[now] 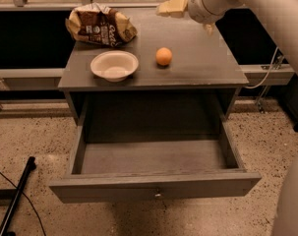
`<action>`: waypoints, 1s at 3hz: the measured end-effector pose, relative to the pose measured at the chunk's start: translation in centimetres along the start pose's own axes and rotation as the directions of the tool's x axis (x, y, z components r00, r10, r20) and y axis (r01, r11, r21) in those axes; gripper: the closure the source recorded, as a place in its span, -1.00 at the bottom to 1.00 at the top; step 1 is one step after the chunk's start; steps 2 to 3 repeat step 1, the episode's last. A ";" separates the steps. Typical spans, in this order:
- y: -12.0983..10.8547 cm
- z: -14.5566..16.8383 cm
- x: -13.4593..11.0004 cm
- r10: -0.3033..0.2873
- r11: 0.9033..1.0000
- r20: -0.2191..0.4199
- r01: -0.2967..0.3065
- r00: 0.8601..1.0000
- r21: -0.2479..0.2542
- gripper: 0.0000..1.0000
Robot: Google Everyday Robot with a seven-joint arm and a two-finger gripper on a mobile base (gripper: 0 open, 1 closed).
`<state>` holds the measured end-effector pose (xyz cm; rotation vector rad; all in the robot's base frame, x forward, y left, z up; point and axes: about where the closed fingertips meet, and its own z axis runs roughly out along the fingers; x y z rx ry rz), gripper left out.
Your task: Pick orange from top drawer and place on counter
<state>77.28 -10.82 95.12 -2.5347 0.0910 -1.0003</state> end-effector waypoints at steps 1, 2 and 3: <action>0.0 0.0 0.0 0.002 1.000 0.001 -0.002 1.000 0.000 -1.00; 0.0 0.0 0.0 0.002 1.000 0.001 -0.002 1.000 0.000 -1.00; 0.0 0.0 0.0 0.002 1.000 0.001 -0.002 1.000 0.000 -1.00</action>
Offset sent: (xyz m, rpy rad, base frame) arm 0.0000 0.0000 0.0000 0.0000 0.0000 0.0000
